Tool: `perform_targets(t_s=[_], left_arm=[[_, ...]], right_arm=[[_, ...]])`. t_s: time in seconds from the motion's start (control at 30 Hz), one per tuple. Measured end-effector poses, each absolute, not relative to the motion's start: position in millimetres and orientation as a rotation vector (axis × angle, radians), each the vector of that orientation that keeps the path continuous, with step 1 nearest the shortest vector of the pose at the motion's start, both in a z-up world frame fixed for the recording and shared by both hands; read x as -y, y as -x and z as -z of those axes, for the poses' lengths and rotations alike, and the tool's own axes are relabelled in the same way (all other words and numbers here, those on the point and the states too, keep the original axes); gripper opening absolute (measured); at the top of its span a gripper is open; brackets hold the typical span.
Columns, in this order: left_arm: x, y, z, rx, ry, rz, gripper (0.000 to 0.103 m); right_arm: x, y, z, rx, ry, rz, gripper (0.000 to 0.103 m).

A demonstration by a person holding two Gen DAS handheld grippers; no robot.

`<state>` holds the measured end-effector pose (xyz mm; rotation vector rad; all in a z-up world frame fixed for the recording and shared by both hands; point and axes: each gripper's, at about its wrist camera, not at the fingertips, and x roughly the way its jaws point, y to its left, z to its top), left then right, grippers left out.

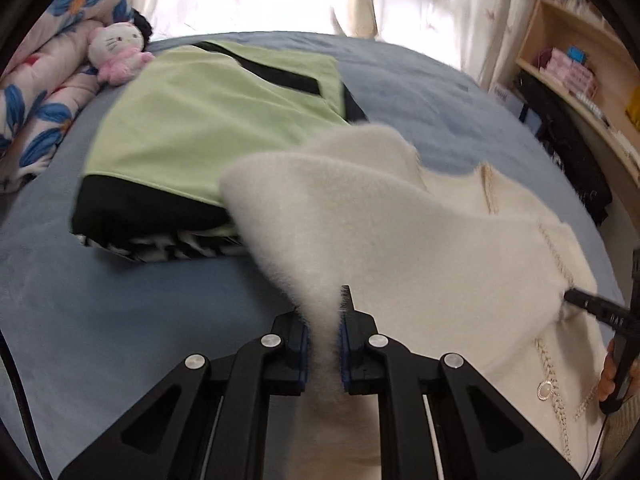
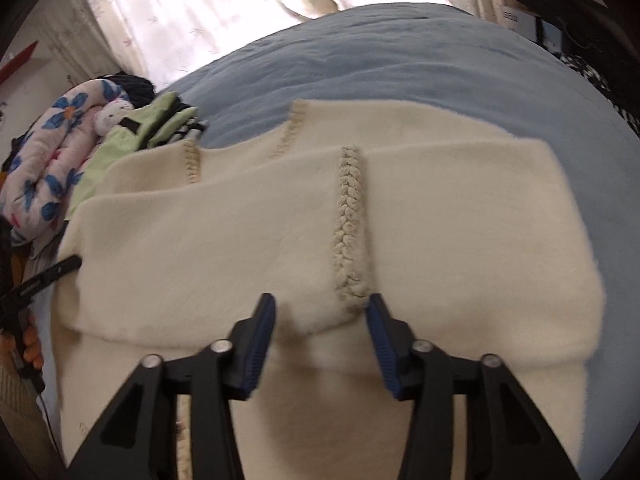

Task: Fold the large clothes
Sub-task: 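Fold the cardigan side panel inward toward the center with both grippers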

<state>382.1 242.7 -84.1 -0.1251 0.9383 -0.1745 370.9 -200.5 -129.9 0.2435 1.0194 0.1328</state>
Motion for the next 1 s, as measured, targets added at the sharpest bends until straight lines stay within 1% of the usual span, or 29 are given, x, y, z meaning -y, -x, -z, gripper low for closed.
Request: perform_targets(t_s=[0.03,0.13,0.2,0.3,0.33,0.37,0.4,0.43,0.47,0.5,0.7,0.73,0.77,0.8,0.83,0.87,0.93,1.0], left_arm=[[-255.1,-384.9,89.7,-0.946,0.156,0.185,0.010],[-257.7,-386.3,112.3,-0.975,0.119,0.203,0.010],[-251.1,-386.6,123.9,-0.976,0.070,0.192,0.012],[-258.0,-389.9,123.6,-0.972,0.163,0.177,0.026],[-263.0,-390.5,121.2,-0.969,0.198,0.176,0.035],[-267.5,-391.7,117.3,-0.958,0.238,0.181,0.048],[-270.7,-392.4,113.5,-0.940,0.262,0.181,0.054],[-272.2,-393.1,109.6,-0.916,0.273,0.176,0.062],[-273.6,-394.8,106.1,-0.896,0.272,0.160,0.065],[-274.2,-399.0,105.5,-0.890,0.268,0.147,0.066],[-269.8,-427.5,118.0,-0.948,0.282,0.087,0.065],[-269.4,-430.5,120.7,-0.954,0.289,0.083,0.064],[-270.5,-434.6,120.2,-0.950,0.299,0.082,0.050],[-268.8,-436.9,118.9,-0.935,0.310,0.081,0.043],[-268.3,-437.5,117.0,-0.926,0.306,0.064,0.033],[-268.3,-437.9,114.7,-0.910,0.299,0.045,0.023],[-270.3,-438.3,116.7,-0.897,0.288,0.044,0.021],[-274.3,-438.5,124.9,-0.907,0.289,0.049,0.022]], right_arm=[[196.5,-369.9,131.2,-1.021,-0.231,-0.134,0.025],[192.2,-371.9,146.5,-1.055,-0.189,-0.099,0.023],[192.8,-371.9,147.2,-1.058,-0.191,-0.100,0.023],[192.8,-372.9,138.5,-1.080,-0.194,-0.096,0.024],[194.2,-373.0,135.2,-1.076,-0.207,-0.102,0.027],[195.9,-373.4,131.2,-1.064,-0.220,-0.106,0.030],[198.4,-374.2,126.1,-1.045,-0.233,-0.108,0.041],[201.2,-377.2,121.1,-1.022,-0.243,-0.102,0.055],[202.9,-380.7,118.5,-1.008,-0.244,-0.092,0.060],[204.2,-389.7,116.4,-0.992,-0.243,-0.076,0.064],[198.3,-462.5,133.5,-1.036,-0.250,-0.049,0.064],[196.1,-472.9,138.7,-1.054,-0.248,-0.043,0.064],[192.7,-484.5,145.7,-1.078,-0.246,-0.039,0.064],[188.2,-491.9,150.1,-1.087,-0.228,-0.033,0.060],[183.1,-493.9,148.6,-1.074,-0.188,-0.026,0.026],[179.0,-495.1,144.2,-1.054,-0.145,-0.015,0.016],[182.2,-493.4,145.6,-1.033,-0.145,-0.006,0.016],[182.9,-494.5,158.7,-1.059,-0.125,0.010,0.017]])
